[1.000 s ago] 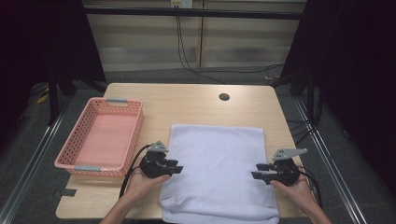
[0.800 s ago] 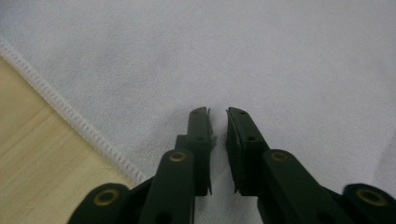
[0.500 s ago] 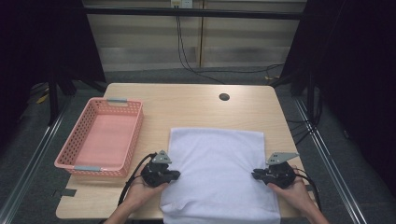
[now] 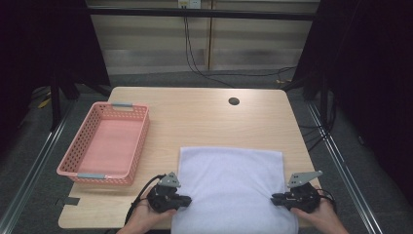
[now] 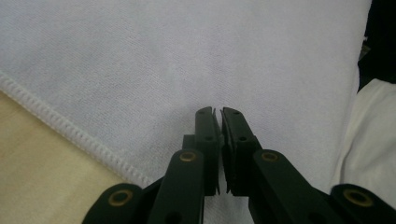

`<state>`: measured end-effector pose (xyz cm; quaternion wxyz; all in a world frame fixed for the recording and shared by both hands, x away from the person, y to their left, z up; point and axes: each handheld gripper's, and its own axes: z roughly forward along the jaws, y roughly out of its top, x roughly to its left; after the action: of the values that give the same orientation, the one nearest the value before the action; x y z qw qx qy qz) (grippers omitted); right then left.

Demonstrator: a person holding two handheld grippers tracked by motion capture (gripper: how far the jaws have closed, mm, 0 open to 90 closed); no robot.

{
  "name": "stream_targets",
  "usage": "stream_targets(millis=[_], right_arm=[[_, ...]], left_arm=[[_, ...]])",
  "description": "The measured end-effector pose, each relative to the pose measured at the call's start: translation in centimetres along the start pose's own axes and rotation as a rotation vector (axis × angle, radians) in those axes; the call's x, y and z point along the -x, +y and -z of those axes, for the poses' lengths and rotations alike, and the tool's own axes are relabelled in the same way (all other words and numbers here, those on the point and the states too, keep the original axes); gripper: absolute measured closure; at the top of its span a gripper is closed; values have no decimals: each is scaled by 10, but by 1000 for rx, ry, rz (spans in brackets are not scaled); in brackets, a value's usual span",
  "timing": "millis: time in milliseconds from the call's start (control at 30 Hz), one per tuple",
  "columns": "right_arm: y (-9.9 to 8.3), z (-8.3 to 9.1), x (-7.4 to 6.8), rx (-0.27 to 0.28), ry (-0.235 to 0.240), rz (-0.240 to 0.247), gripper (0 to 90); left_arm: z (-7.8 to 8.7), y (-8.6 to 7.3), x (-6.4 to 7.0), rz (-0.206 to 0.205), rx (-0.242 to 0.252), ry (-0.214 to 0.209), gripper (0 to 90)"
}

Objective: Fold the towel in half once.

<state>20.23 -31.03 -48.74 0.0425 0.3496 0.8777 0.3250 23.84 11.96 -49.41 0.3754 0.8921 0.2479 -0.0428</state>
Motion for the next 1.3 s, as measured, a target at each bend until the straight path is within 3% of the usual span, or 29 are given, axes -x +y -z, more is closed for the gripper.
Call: stream_targets(millis=[100,133,200,300,400,467,500,533,600,700,900,1000,1033,1067,1100,1200,1300], right_arm=[[-7,5,-6,-12,24,-7,808],[-7,5,-7,-14,28,-1,806],[-5,5,-7,-24,37,-13,778],[0,10,2,15,32,-44,710],[13,22,21,113,-52,-76,657],[24,24,36,147,-113,-93,637],[32,24,45,164,-151,-97,624],[37,24,50,183,-173,-99,621],[51,22,63,209,-173,-99,616],[68,11,85,198,-187,-112,591],[67,-4,114,196,-192,-162,569],[62,-11,119,191,-186,-177,570],[59,-16,118,163,-228,-165,570],[58,-18,119,157,-229,-165,570],[57,-20,121,158,-206,-168,567],[56,-23,121,145,-190,-169,558],[54,-21,120,136,-186,-163,555]], left_arm=[[1,-6,6,43,2,-45,857],[2,-6,7,26,-7,-50,853],[1,-4,6,36,-13,-63,824],[-1,7,1,22,-4,-46,728],[3,26,-13,25,75,-21,674],[5,40,-27,20,111,43,657],[4,45,-33,41,123,57,654],[3,50,-42,53,132,71,651],[-2,62,-58,68,123,95,645],[-8,74,-76,97,142,118,629],[-11,84,-93,126,173,133,599],[-11,79,-98,116,167,157,585],[-12,77,-100,116,168,152,573],[-12,75,-101,119,165,146,569],[-11,73,-104,121,168,174,567],[-6,69,-111,164,190,182,548],[-7,68,-113,165,186,192,532]])
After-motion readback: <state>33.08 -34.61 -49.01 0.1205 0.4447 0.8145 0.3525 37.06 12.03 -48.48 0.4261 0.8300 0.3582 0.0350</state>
